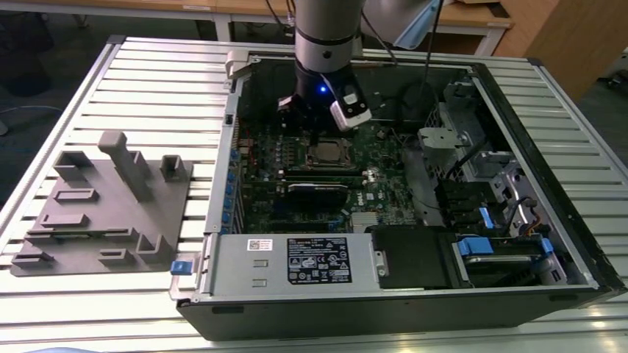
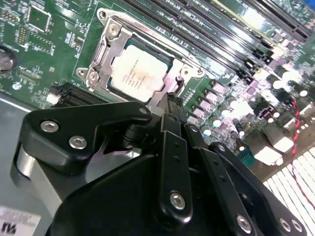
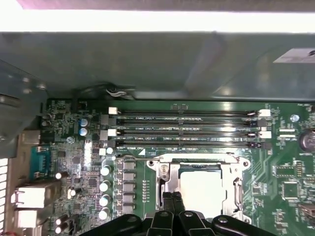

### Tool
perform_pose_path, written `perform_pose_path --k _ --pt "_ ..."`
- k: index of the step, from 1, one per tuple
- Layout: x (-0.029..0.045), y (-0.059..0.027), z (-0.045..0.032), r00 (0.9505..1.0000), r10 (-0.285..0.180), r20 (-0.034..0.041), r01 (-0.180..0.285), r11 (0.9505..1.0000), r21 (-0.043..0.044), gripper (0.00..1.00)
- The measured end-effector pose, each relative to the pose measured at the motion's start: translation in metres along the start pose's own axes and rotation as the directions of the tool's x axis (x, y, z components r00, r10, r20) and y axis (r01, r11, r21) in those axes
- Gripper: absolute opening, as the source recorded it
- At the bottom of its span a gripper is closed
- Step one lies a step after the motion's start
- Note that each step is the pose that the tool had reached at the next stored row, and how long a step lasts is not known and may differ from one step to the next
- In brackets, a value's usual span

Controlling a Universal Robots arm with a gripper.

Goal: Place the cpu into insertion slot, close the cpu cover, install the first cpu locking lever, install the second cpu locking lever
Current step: 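Close the cpu cover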

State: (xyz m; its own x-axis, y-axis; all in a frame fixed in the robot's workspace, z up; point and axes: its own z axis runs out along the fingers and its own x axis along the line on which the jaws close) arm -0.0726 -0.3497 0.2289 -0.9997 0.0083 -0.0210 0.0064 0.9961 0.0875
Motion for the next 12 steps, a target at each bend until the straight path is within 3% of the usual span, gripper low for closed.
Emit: perform_pose_path --k 3,12 --pt "-0.0001 0.0004 -0.0046 1.0000 0.000 0.0000 0.000 1.0000 -0.0005 0.11" --pt "-0.0012 0.0005 -0.0049 1.0000 0.000 -0.0001 0.000 1.0000 -0.0004 0.11"
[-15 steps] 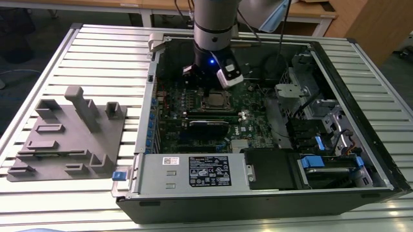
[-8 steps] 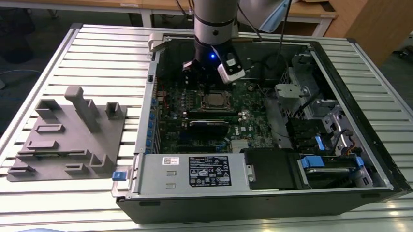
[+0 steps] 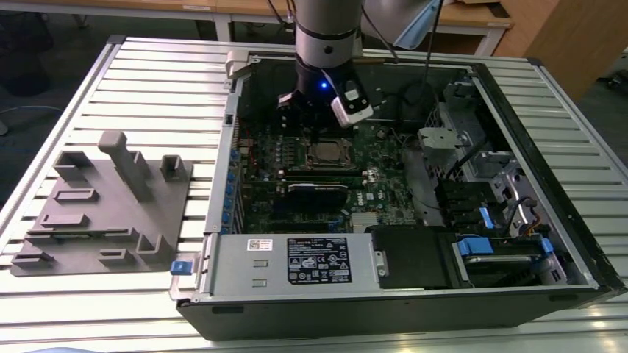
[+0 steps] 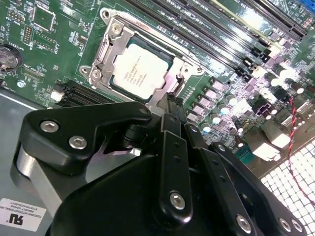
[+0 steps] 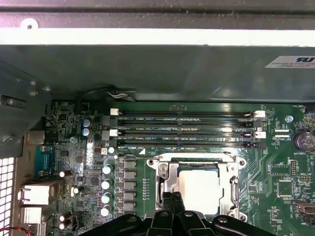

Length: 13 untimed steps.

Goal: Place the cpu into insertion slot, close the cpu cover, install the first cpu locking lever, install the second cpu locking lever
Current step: 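Close the cpu cover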

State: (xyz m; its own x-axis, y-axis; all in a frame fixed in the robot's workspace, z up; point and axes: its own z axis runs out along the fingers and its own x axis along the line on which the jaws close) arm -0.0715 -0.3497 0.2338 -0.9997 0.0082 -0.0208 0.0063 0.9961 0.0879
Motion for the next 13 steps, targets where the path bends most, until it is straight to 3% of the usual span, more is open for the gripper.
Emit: perform_pose_path --k 6,13 --pt "-0.0079 0.0009 0.0004 1.0000 0.000 0.0001 0.000 1.0000 -0.0002 0.11" --pt "-0.0224 0.0028 0.0015 1.0000 0.000 0.0001 0.000 1.0000 -0.0002 0.11"
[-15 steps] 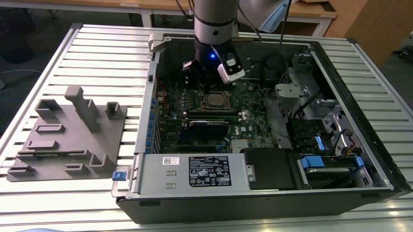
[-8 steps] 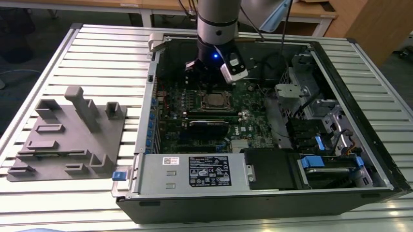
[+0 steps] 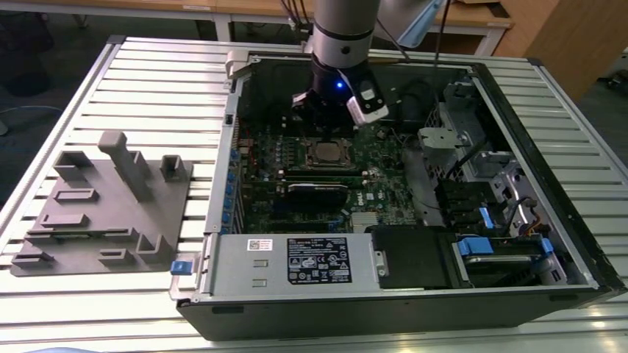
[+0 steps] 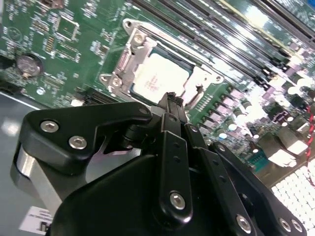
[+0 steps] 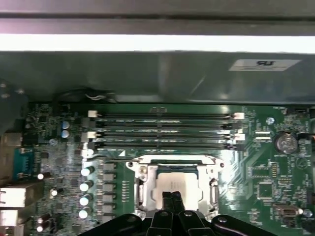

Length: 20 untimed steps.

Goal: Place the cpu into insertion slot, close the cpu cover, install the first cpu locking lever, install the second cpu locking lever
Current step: 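Close the cpu cover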

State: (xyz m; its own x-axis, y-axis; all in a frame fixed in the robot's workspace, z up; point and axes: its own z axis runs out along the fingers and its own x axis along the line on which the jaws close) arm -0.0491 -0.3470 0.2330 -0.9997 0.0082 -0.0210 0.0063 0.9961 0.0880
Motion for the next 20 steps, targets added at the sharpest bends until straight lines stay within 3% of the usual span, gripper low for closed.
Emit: perform_pose_path --k 7,20 --pt "-0.0101 0.0009 0.0005 1.0000 0.000 0.0000 0.000 1.0000 -0.0001 0.11" --pt "-0.0117 -0.0001 0.0037 1.0000 0.000 0.0000 0.000 1.0000 0.0001 0.11"
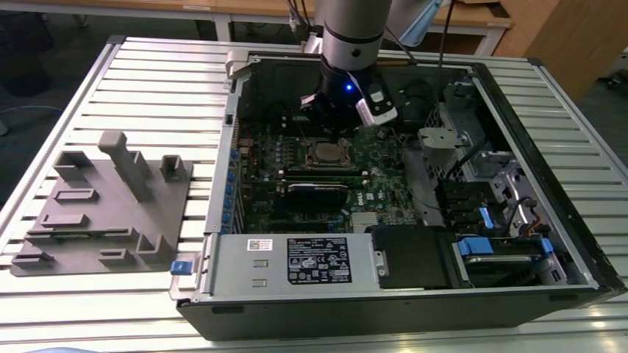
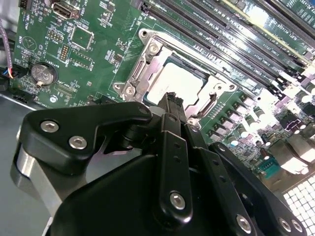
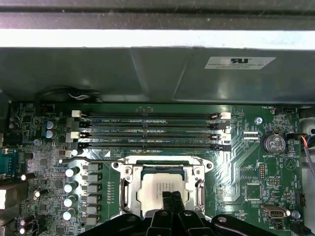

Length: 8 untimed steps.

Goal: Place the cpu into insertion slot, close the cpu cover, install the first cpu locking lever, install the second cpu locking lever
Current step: 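Close the cpu cover, then install the first cpu locking lever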

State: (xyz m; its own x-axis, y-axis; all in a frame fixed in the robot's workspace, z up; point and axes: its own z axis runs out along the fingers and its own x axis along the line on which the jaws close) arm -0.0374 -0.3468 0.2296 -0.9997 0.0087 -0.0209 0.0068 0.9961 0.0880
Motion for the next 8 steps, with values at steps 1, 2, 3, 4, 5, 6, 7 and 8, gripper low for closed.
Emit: perform_pose_path --k 1,2,3,4,5,6,7,8 --pt "0.0003 -0.0002 0.0000 1.0000 0.000 0.0001 0.000 1.0000 -0.0002 0.11" --pt "0.0004 -0.0003 0.0000 1.0000 0.000 0.0001 0.000 1.0000 -0.0002 0.11" --pt "0.0004 -0.0003 0.0000 1.0000 0.000 0.0001 0.000 1.0000 -0.0002 0.11" --pt "0.0004 -0.0003 0.0000 1.0000 0.000 0.0001 0.000 1.0000 -0.0001 0.11" --pt "0.0005 -0.0003 0.0000 1.0000 0.000 0.0001 0.000 1.0000 -0.0001 0.11" --pt "0.0005 -0.0009 0.0000 1.0000 0.000 0.0001 0.000 1.0000 -0.0001 0.11" --pt "0.0005 -0.0014 -0.0001 1.0000 0.000 0.0001 0.000 1.0000 -0.0001 0.11" --pt "0.0005 -0.0014 -0.0001 1.0000 0.000 0.0001 0.000 1.0000 -0.0001 0.11"
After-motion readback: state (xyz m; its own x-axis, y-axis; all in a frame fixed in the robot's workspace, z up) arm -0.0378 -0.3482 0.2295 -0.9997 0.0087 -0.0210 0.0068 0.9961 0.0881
